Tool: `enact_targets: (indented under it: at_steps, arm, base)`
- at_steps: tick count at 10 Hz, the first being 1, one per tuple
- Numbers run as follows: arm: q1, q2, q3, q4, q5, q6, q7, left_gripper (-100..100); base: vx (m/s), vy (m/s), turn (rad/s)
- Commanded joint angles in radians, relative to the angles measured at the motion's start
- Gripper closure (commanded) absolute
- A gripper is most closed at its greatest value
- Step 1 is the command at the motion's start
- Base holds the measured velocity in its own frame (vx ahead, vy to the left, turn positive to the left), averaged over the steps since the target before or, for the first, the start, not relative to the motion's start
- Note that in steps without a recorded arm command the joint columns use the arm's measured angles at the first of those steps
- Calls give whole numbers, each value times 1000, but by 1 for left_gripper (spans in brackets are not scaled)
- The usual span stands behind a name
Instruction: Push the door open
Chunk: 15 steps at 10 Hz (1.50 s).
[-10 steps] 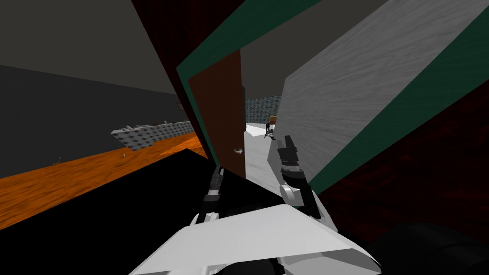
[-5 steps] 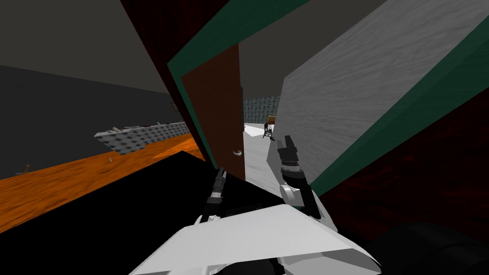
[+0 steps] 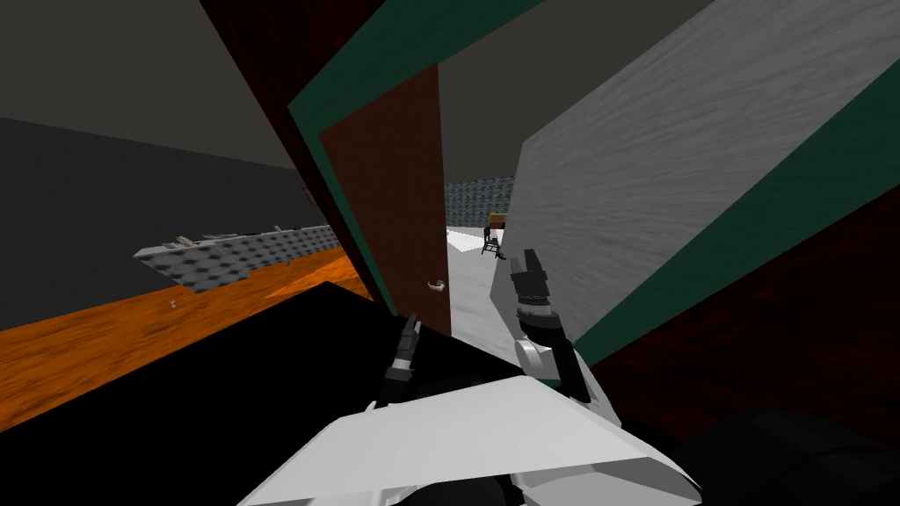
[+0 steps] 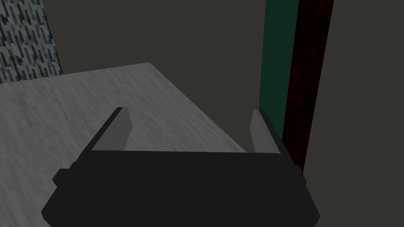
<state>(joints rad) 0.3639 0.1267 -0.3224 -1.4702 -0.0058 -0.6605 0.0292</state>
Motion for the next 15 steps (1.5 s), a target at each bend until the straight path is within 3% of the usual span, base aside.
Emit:
enact_targets:
  at_steps: [1, 5, 6, 15]
  arm:
    - [-14, 4, -10, 45, 0, -15, 3, -100]
    - [-30, 11, -37, 120, -2, -37, 6, -100]
    - [-38, 14, -50, 156, -3, -47, 7, -100]
    - [-71, 26, -107, 312, -8, -92, 13, -100]
  base:
    - [91, 23, -62]
    - [90, 43, -64]
    - [133, 53, -109]
    - [115, 50, -60]
